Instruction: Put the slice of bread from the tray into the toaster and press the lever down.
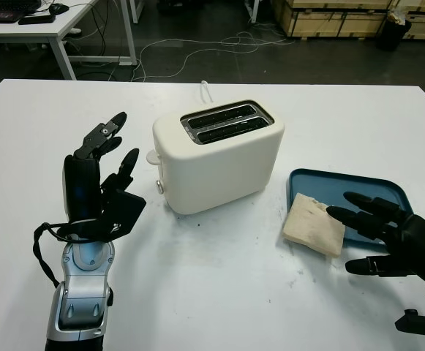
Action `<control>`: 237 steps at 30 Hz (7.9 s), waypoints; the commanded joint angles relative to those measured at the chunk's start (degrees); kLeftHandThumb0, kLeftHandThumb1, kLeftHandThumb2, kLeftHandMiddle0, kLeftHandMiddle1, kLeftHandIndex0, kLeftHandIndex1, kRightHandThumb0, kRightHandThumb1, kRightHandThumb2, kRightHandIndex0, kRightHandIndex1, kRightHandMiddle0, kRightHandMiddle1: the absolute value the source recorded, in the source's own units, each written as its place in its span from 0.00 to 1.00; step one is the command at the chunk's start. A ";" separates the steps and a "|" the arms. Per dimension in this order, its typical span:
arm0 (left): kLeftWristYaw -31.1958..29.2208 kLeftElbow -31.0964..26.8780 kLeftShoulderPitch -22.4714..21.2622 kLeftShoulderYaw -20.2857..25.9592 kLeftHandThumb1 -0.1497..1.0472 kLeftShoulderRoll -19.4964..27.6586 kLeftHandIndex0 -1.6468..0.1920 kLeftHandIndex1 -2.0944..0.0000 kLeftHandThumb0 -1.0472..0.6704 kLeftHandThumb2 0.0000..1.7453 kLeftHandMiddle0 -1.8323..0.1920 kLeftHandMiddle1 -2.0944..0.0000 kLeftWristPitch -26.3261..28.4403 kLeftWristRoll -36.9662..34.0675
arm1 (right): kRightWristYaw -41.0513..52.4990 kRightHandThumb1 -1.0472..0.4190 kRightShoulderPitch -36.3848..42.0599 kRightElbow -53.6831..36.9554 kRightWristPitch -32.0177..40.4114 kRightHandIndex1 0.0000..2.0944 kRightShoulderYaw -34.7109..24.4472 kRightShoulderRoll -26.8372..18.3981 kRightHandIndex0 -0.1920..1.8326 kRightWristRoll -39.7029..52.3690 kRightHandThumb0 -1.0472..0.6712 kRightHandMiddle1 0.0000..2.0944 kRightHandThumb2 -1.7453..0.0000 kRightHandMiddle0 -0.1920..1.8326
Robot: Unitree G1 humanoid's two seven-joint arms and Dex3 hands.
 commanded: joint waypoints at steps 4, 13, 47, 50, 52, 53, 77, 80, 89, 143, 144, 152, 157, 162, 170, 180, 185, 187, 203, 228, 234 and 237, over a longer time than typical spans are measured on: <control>0.05 -0.38 -0.58 0.32 0.89 0.27 0.54 1.00 0.36 0.16 0.66 0.71 -0.46 -0.26 | -0.22 0.19 -0.81 0.73 1.01 0.00 1.32 0.76 0.30 0.34 0.21 0.00 1.00 0.33; -0.02 -0.40 -0.45 0.30 0.89 0.50 0.54 1.00 0.35 0.17 0.66 0.71 -1.07 -0.66 | -0.40 0.17 -1.50 0.75 2.49 0.00 3.36 0.72 0.30 -0.47 0.21 0.00 0.99 0.33; -1.88 -2.89 0.47 0.54 0.89 0.57 0.54 1.00 0.37 0.15 0.66 0.70 -2.20 -3.01 | -2.60 0.19 -7.06 2.18 7.85 0.00 10.39 2.59 0.30 -4.31 0.26 0.00 1.00 0.34; -1.70 -2.82 0.59 0.65 0.89 0.80 0.53 1.00 0.38 0.15 0.66 0.69 -3.06 -2.92 | -3.31 0.19 -7.48 2.40 7.85 0.00 11.39 2.76 0.30 -4.38 0.26 0.00 1.00 0.34; -1.74 -2.98 0.65 0.77 0.89 0.63 0.53 1.00 0.38 0.15 0.66 0.69 -3.15 -3.37 | -3.79 0.19 -7.62 2.17 7.99 0.00 11.94 2.72 0.30 -4.51 0.26 0.00 1.00 0.34; -1.82 -3.18 0.68 0.84 0.89 0.41 0.53 1.00 0.38 0.15 0.67 0.68 -3.03 -3.78 | -3.96 0.19 -7.66 2.05 8.18 0.00 12.19 2.72 0.31 -4.61 0.26 0.00 1.00 0.34; -1.48 -3.21 1.02 1.82 0.89 1.01 0.53 0.99 0.38 0.14 0.68 0.64 -5.91 -3.95 | -30.30 0.09 -8.51 -3.57 25.25 0.83 19.55 2.53 0.40 -18.78 0.33 0.82 0.92 0.31; -1.87 -3.37 1.19 1.83 0.89 1.01 0.53 1.00 0.38 0.14 0.69 0.64 -5.77 -4.38 | -30.81 0.09 -8.43 -4.63 25.92 0.83 19.91 2.10 0.41 -19.08 0.33 0.83 0.89 0.30; -2.31 -3.42 1.50 1.58 0.89 1.17 0.53 1.00 0.38 0.13 0.69 0.63 -5.97 -4.33 | -32.29 0.09 -8.97 -5.52 25.80 0.83 20.59 1.68 0.38 -18.94 0.36 0.81 0.93 0.30; -1.97 -3.43 1.16 1.25 0.89 0.56 0.53 1.00 0.39 0.13 0.71 0.59 -5.51 -4.02 | 61.88 0.12 -37.29 -22.12 32.92 0.73 -11.39 8.85 0.53 59.96 0.53 0.58 1.00 0.53; -1.99 -3.39 1.16 1.27 0.89 0.56 0.53 1.00 0.39 0.13 0.71 0.59 -5.56 -4.08 | 63.18 0.12 -38.61 -22.06 34.52 0.69 -11.32 9.42 0.56 60.45 0.52 0.52 1.00 0.56; -2.01 -3.65 1.35 1.29 0.89 0.62 0.53 0.99 0.39 0.13 0.71 0.60 -5.31 -3.93 | 72.68 0.11 -47.42 -21.21 49.63 0.67 -10.15 13.46 0.58 62.86 0.53 0.52 1.00 0.58; -1.72 -3.66 1.35 1.27 0.89 0.33 0.53 1.00 0.38 0.13 0.70 0.60 -5.36 -3.83 | 74.90 0.09 -51.27 -18.38 56.62 0.71 -8.04 16.75 0.62 61.05 0.55 0.68 0.99 0.54; -1.79 -3.28 1.35 1.42 0.89 0.63 0.53 0.99 0.39 0.13 0.70 0.60 -6.05 -3.85 | 73.80 0.09 -52.95 -15.53 59.08 0.73 -6.38 20.52 0.65 57.82 0.57 0.74 0.97 0.55; -1.80 -3.80 1.44 1.30 0.89 0.35 0.53 0.99 0.38 0.12 0.70 0.61 -5.29 -3.70 | 72.95 0.09 -53.50 -12.70 67.96 0.78 -7.01 24.43 0.63 56.39 0.48 0.82 0.93 0.51; -1.39 -3.22 1.48 1.24 0.89 0.66 0.52 0.99 0.38 0.12 0.69 0.61 -5.97 -2.98 | 69.18 0.09 -44.73 -24.47 82.47 0.81 -12.90 27.31 0.59 60.95 0.42 0.75 0.91 0.52; -1.46 -3.44 1.53 1.14 0.89 0.25 0.53 0.99 0.37 0.12 0.69 0.61 -5.40 -3.40 | 66.57 0.09 -40.10 -33.36 88.09 0.79 -16.40 28.28 0.58 64.67 0.40 0.71 0.93 0.51; -1.27 -3.28 1.50 1.09 0.89 0.33 0.53 0.99 0.37 0.12 0.69 0.61 -5.57 -3.04 | 66.51 0.09 -39.08 -35.69 89.60 0.77 -17.55 28.26 0.59 66.19 0.38 0.66 0.93 0.53; -1.22 -3.43 1.46 0.87 0.89 0.26 0.53 0.99 0.38 0.12 0.69 0.61 -5.19 -2.94 | 67.70 0.09 -35.52 -39.92 92.80 0.75 -17.26 27.78 0.62 69.17 0.38 0.69 0.94 0.55; -1.25 -3.13 1.60 1.11 0.89 0.12 0.52 0.99 0.38 0.12 0.69 0.62 -5.95 -3.11 | 67.74 0.09 -36.88 -35.67 93.85 0.72 -12.62 27.55 0.64 64.75 0.38 0.60 0.94 0.59; -1.20 -3.56 1.65 1.00 0.89 -0.36 0.53 1.00 0.38 0.12 0.69 0.62 -5.29 -3.33 | 68.87 0.09 -37.18 -35.37 93.59 0.79 -12.95 27.05 0.60 65.11 0.41 0.69 0.91 0.55; -0.87 -3.28 1.58 0.95 0.89 -0.29 0.52 0.99 0.38 0.12 0.69 0.62 -5.72 -2.78 | 68.71 0.09 -37.78 -34.91 93.57 0.77 -12.17 26.76 0.60 64.05 0.41 0.68 0.92 0.55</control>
